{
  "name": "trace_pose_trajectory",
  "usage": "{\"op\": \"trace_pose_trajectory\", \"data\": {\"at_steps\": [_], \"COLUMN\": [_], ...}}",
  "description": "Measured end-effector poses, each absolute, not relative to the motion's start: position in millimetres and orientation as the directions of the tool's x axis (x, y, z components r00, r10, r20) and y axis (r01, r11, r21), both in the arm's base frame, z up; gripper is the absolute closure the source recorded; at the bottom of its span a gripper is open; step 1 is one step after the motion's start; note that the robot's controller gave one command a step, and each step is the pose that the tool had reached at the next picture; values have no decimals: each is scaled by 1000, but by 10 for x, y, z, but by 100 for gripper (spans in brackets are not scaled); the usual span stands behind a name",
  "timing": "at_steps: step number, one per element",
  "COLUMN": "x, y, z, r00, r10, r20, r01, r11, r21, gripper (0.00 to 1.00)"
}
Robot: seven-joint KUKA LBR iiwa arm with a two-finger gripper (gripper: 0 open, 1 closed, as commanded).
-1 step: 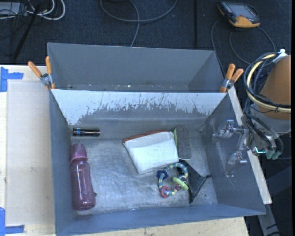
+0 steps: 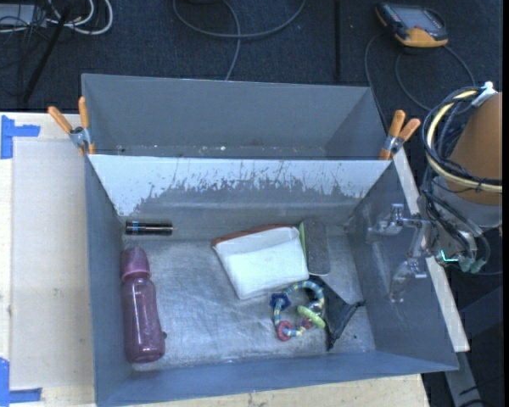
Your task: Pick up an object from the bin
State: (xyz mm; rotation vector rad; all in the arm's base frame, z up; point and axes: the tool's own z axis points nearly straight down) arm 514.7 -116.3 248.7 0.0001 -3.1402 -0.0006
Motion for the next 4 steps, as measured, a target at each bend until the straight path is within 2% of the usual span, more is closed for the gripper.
{"op": "trace_pose_trajectory", "data": {"at_steps": [1,2,3,4], "x": [4870,4878,4896,5394], "y": [-1093,-1091,-1017,-1099], "z": [1380,1387,1508,1892], "r00": [-996,-996,-999,-995], "r10": [86,84,39,-103], "r20": [5,2,7,0], "r01": [86,84,39,-103], "r11": [996,996,999,995], "r21": [1,1,0,1], "gripper": [100,100,100,100]}}
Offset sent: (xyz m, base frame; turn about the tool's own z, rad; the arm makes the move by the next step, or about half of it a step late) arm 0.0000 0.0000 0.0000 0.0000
